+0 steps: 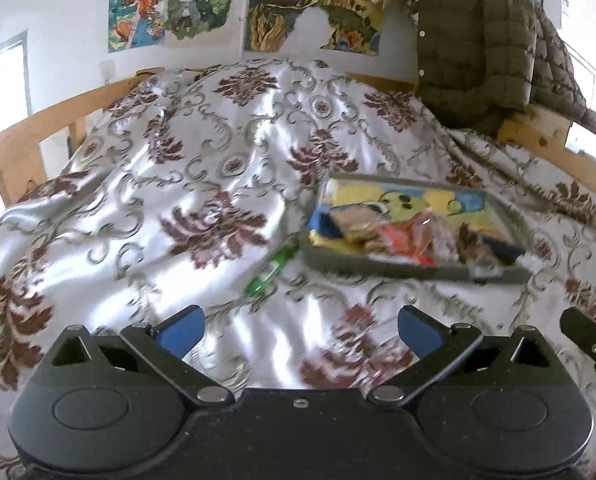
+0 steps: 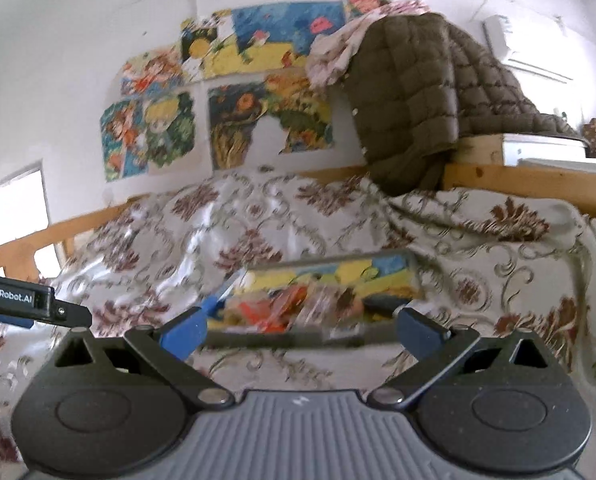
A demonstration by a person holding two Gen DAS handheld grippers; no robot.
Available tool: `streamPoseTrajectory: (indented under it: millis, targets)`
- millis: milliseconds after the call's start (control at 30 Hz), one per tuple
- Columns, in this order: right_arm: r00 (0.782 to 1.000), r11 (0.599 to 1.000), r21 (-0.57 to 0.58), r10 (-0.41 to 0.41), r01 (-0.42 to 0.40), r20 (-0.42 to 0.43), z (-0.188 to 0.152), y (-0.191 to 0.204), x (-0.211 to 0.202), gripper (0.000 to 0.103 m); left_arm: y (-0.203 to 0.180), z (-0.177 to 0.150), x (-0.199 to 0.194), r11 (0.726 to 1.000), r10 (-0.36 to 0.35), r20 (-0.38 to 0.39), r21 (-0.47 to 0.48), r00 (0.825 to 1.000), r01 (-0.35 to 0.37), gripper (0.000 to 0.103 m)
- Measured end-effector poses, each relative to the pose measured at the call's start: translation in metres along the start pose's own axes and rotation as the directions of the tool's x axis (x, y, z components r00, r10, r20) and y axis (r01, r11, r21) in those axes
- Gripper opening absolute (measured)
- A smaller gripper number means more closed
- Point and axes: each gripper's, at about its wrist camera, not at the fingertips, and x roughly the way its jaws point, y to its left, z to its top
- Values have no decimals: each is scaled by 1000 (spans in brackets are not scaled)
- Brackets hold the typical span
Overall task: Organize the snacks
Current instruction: 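Lift both open tools away from the tray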
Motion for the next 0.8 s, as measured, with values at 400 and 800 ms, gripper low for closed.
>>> streamPoseTrajectory:
  millis: [400, 800]
  targets:
    - [982, 984, -120, 109, -128, -157, -35, 59, 17, 103, 37, -47, 7, 997, 45, -85, -52, 995, -49, 102]
    - [960, 975, -133, 145, -181, -240, -49, 69, 33, 103, 48, -52, 15, 995, 75, -104, -52, 992, -80, 102]
